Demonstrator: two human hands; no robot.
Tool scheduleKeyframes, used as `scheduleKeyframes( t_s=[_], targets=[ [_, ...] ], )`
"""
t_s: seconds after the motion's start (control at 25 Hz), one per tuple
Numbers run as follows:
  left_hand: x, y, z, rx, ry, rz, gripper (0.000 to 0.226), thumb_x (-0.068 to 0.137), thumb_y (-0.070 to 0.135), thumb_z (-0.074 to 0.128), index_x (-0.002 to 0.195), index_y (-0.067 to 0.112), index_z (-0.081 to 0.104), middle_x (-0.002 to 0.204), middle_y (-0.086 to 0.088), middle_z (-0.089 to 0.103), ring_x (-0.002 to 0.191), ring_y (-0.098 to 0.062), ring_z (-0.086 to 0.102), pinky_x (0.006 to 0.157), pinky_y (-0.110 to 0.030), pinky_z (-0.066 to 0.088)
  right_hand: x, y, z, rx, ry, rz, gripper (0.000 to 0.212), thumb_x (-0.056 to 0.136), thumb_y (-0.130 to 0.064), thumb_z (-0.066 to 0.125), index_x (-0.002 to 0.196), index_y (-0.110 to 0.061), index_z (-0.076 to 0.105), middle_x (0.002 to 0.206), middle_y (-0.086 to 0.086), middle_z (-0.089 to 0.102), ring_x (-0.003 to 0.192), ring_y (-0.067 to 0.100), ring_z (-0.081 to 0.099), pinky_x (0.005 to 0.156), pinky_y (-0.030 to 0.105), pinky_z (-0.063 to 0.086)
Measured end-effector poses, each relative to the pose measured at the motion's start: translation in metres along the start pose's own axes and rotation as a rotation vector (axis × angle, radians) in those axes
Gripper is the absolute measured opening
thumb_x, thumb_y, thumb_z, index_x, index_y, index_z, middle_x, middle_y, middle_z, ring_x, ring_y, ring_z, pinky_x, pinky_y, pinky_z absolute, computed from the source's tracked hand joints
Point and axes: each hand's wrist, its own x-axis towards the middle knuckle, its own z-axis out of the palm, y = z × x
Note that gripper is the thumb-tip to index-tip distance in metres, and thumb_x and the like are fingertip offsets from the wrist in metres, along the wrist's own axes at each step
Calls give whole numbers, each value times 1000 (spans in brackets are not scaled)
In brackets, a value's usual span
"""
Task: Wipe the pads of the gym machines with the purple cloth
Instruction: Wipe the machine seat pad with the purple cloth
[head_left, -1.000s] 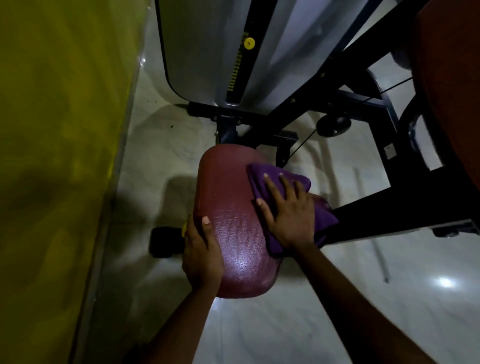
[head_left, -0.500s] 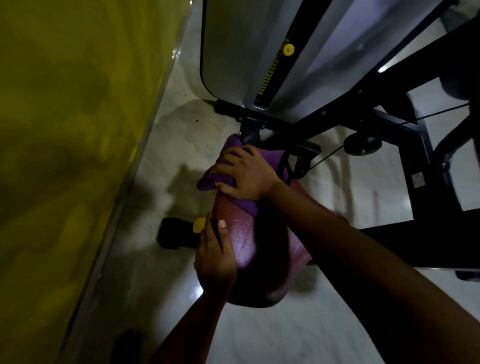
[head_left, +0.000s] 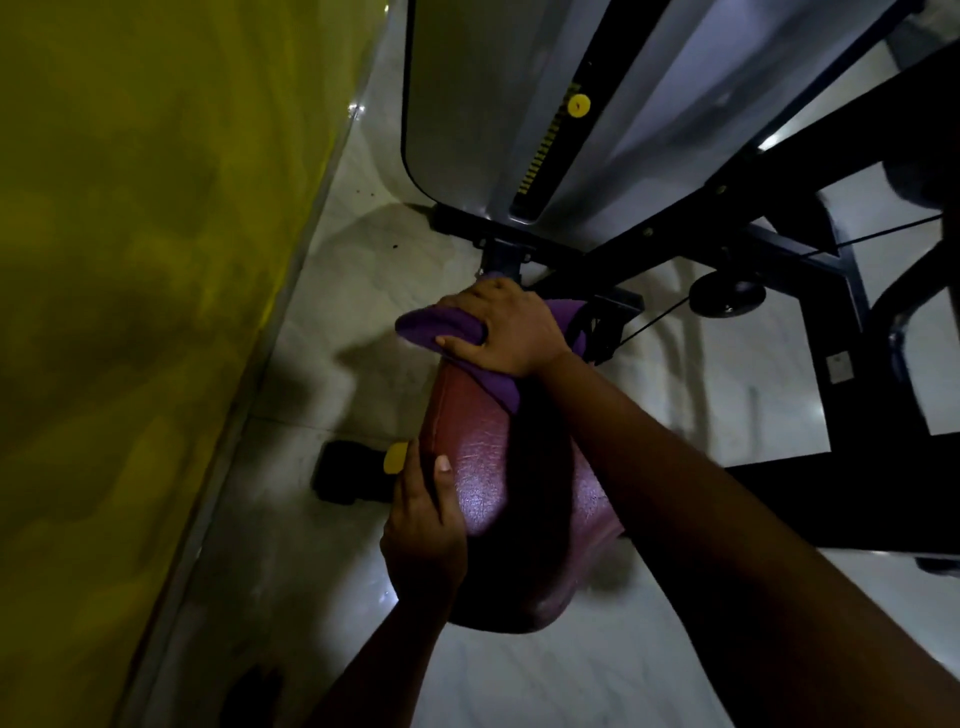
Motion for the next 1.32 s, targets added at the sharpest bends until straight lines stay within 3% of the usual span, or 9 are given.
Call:
scheduleKeyframes(
  t_s=[0.12, 0.28, 0.48, 0.6, 0.72, 0.84, 0.96, 1.12, 1.32],
  targets=[
    [0, 6, -5, -27, -115, -92, 91, 72, 72, 12, 142, 22, 38, 141, -9, 49, 121, -35, 52, 94, -40, 43, -28, 28, 0, 121, -17, 307, 82, 70, -81, 25, 137, -36, 38, 132, 4, 53, 121, 29, 48, 100, 42, 41],
    [1, 5, -8, 33, -166, -83, 81, 78, 69, 14, 145, 26, 31, 143, -9, 46, 121, -38, 51, 98, -44, 41, -99, 52, -12, 273, -139, 579, 84, 75, -79, 39, 145, -38, 16, 143, 8, 44, 125, 32, 47, 101, 42, 40],
    [-1, 11, -11, -4, -126, -77, 84, 77, 69, 15, 141, 21, 39, 138, -12, 50, 121, -38, 50, 97, -43, 41, -171, 61, -29, 188, -159, 605, 63, 80, -71, 40, 133, -37, 36, 127, 3, 59, 112, 29, 57, 86, 33, 41],
    [-4, 17, -12, -28, -103, -25, 73, 82, 55, 21, 137, 13, 44, 136, -15, 50, 124, -36, 47, 98, -39, 38, -200, 68, -21, 266, -18, 684, 54, 81, -64, 37, 127, -36, 47, 120, 3, 61, 108, 26, 58, 85, 32, 43],
    [-7, 16, -12, -26, -120, -20, 73, 81, 53, 21, 139, 14, 41, 139, -15, 47, 126, -36, 44, 100, -39, 35, -232, 62, -6, 514, 253, 943, 53, 85, -60, 45, 129, -31, 48, 123, 5, 58, 113, 27, 55, 92, 35, 45],
    [-5, 11, -10, -13, -137, -39, 76, 80, 59, 17, 142, 19, 37, 143, -11, 44, 129, -34, 42, 103, -40, 33, -242, 25, 17, 844, 576, 1374, 61, 88, -55, 49, 142, -31, 32, 143, 6, 43, 130, 26, 42, 104, 33, 33],
    [-2, 8, -8, 9, -148, -76, 77, 80, 59, 16, 143, 20, 35, 143, -12, 44, 128, -35, 43, 103, -43, 34, -217, -35, 33, 1074, 790, 1683, 93, 74, -82, 31, 148, -29, 10, 150, 13, 32, 134, 32, 36, 111, 40, 30],
    [-2, 11, -11, -11, -147, -41, 62, 93, 51, 25, 142, 14, 37, 139, -16, 48, 125, -35, 46, 98, -39, 35, -207, -80, 42, 991, 675, 1691, 66, 95, -53, 30, 149, -25, 4, 149, 14, 34, 128, 39, 42, 102, 39, 34],
    [-1, 14, -18, -31, -189, -54, 47, 99, 36, 34, 143, 17, 36, 138, -17, 50, 125, -33, 46, 98, -33, 30, -220, -141, 47, 648, 522, 1463, 62, 94, -52, 37, 148, -29, 16, 146, 19, 33, 127, 38, 41, 99, 41, 38]
  ],
)
